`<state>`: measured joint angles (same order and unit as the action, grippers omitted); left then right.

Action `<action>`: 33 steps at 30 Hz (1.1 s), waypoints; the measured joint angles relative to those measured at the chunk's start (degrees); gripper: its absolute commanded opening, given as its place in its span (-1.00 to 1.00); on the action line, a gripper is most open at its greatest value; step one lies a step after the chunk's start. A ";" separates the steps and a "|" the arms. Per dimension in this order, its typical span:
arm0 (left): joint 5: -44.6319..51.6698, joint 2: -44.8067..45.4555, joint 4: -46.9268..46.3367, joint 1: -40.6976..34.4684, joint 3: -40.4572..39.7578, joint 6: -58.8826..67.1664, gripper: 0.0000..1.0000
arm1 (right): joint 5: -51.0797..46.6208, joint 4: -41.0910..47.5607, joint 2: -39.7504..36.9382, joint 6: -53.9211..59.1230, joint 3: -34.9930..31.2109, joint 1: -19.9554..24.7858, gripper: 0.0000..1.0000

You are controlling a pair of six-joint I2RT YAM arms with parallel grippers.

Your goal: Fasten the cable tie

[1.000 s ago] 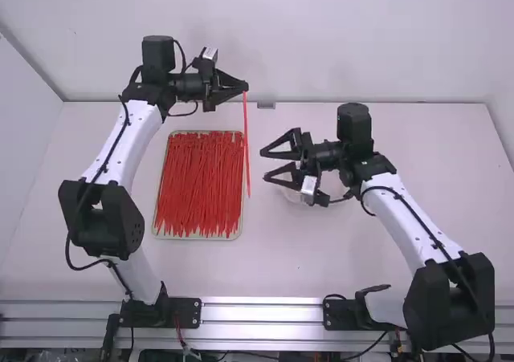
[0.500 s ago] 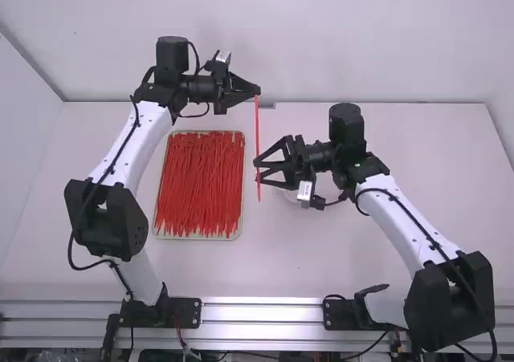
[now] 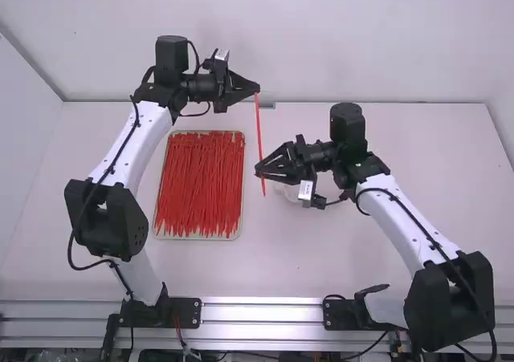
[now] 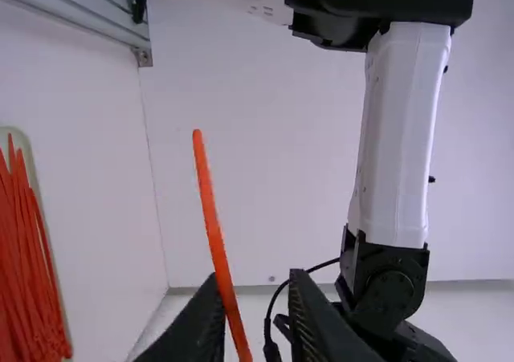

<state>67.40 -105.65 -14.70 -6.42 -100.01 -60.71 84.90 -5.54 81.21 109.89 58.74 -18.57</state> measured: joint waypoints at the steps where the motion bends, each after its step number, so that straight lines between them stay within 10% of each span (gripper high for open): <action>1: 0.00 0.00 -0.02 -0.02 0.00 -0.02 -0.96 | 0.02 -0.02 0.00 -0.22 0.00 -0.02 -0.63; 12: -0.15 0.00 -0.02 -0.02 0.00 -0.39 -0.96 | 0.00 -0.15 0.00 -1.29 0.00 0.96 -1.00; 33: -0.15 0.00 -0.07 -0.17 0.00 0.52 -0.96 | 0.02 -0.24 0.00 -1.51 0.00 0.96 -1.00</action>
<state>67.24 -105.65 -14.76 -6.59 -100.01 -60.18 84.93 -5.78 81.21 108.38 58.74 -17.61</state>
